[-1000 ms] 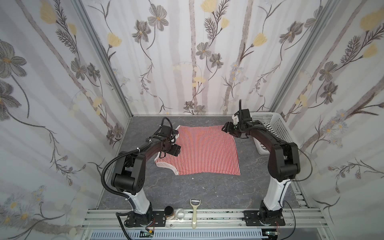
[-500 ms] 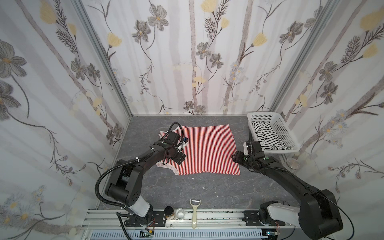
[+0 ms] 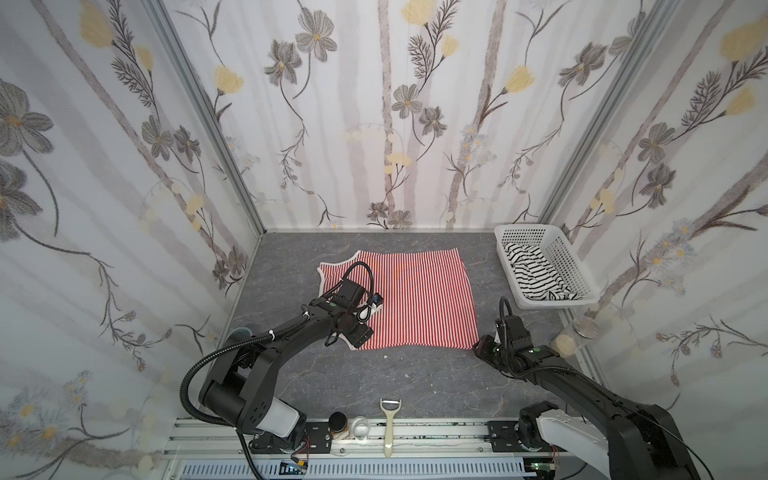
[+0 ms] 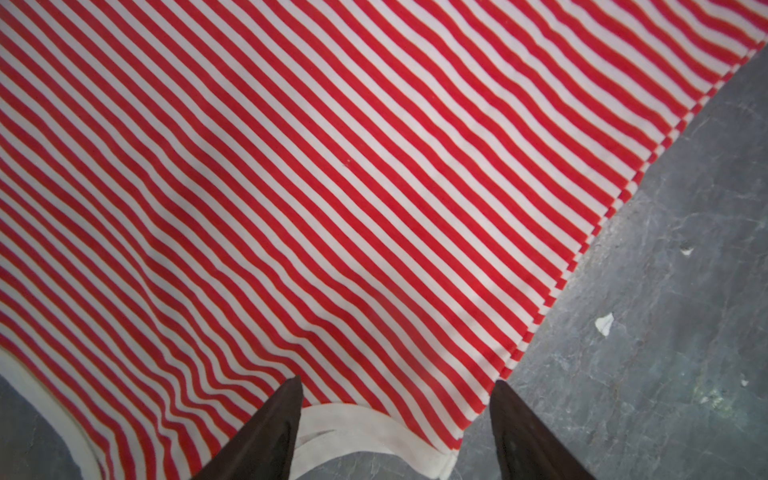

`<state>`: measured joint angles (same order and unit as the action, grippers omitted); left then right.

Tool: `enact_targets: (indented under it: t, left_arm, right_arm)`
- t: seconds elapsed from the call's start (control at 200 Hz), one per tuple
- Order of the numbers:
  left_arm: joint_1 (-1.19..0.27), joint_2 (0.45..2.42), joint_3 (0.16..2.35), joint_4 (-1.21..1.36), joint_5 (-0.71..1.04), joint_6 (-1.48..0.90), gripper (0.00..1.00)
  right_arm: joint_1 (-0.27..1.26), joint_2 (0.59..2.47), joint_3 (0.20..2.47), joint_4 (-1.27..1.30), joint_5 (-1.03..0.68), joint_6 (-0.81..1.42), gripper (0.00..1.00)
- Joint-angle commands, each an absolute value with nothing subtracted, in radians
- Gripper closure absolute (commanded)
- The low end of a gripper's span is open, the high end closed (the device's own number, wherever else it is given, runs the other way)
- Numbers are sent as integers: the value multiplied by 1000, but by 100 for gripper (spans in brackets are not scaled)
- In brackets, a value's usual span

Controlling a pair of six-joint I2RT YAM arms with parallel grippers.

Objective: Fold and stack the tank tops

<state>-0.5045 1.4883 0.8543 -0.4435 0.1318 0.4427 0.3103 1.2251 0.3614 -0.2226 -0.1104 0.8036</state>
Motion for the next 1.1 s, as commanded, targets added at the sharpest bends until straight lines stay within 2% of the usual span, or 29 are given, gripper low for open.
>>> enact_targets:
  t: [0.0, 0.2, 0.405, 0.54, 0.67, 0.869, 1.094]
  left_arm:
    - [-506, 1476, 842, -417, 125, 453, 27]
    - [-505, 1456, 819, -413, 115, 448, 26]
    - [-505, 1456, 815, -408, 116, 451, 26]
    - [-505, 1467, 818, -402, 115, 449, 25]
    - [-505, 1468, 819, -402, 116, 451, 25]
    - [-515, 1474, 810, -403, 117, 456, 25]
    - [-561, 1468, 770, -409, 107, 489, 25]
  right_arm:
    - [311, 1260, 357, -142, -122, 834, 56]
    - [310, 1286, 361, -163, -104, 829, 67]
    - [311, 1259, 366, -201, -89, 818, 70]
    - [310, 1283, 369, -193, -95, 813, 86]
    - [311, 1284, 382, -199, -92, 808, 94]
    - [315, 1267, 430, -246, -86, 787, 100]
    - [335, 1228, 468, -294, -72, 787, 100]
